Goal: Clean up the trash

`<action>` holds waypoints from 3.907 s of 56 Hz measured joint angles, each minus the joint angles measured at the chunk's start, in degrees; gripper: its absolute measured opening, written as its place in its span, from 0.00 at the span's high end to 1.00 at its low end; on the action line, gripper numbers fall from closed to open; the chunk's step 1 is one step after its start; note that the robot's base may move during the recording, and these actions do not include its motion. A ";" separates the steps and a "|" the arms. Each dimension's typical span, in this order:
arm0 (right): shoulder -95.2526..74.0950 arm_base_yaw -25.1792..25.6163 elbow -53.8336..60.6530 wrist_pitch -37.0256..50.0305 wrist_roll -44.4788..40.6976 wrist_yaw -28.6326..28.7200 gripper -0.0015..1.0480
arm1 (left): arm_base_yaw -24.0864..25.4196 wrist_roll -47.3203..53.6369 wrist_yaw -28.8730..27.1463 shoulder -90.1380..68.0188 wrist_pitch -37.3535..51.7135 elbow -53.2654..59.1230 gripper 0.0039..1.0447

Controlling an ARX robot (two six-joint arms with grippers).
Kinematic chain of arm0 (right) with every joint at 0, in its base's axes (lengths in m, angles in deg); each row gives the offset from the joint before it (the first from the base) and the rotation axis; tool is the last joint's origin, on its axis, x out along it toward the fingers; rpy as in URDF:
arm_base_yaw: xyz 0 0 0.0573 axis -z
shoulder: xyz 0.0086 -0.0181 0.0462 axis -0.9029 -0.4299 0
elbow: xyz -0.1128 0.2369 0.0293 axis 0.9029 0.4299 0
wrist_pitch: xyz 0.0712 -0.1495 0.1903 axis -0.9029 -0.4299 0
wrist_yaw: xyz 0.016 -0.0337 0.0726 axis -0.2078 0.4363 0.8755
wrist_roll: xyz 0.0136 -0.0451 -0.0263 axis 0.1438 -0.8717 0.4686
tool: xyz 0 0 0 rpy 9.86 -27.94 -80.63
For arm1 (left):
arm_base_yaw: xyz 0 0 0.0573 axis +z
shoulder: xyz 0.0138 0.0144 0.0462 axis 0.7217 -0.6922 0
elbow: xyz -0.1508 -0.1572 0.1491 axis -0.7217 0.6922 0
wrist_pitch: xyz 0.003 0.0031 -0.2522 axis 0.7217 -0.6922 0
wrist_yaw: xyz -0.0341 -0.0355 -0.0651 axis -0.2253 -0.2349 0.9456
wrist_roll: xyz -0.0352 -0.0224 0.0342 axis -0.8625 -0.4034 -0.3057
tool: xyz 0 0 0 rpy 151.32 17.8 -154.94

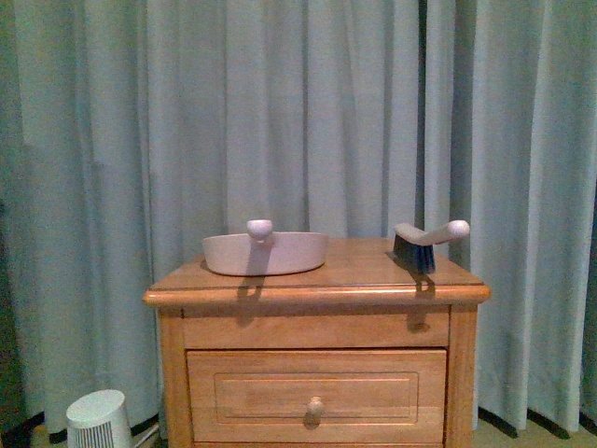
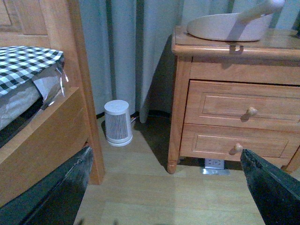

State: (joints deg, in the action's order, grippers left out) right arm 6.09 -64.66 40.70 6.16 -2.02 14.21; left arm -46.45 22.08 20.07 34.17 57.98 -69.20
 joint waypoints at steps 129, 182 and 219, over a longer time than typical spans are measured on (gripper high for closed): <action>0.00 0.00 0.00 0.02 0.00 0.00 0.07 | -30.53 -5.92 -19.47 -102.47 -19.71 -81.18 0.07; 0.00 0.00 0.00 0.02 0.00 0.00 0.07 | -27.56 -9.05 -17.90 -115.27 -15.41 -80.56 0.07; 0.00 0.00 0.00 0.02 0.00 0.00 0.07 | -27.65 -8.96 -17.46 -116.06 -15.08 -80.52 0.73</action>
State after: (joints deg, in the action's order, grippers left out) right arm 6.09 -64.66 40.70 6.18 -2.02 14.21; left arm -74.10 13.12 2.60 -81.89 42.90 -149.72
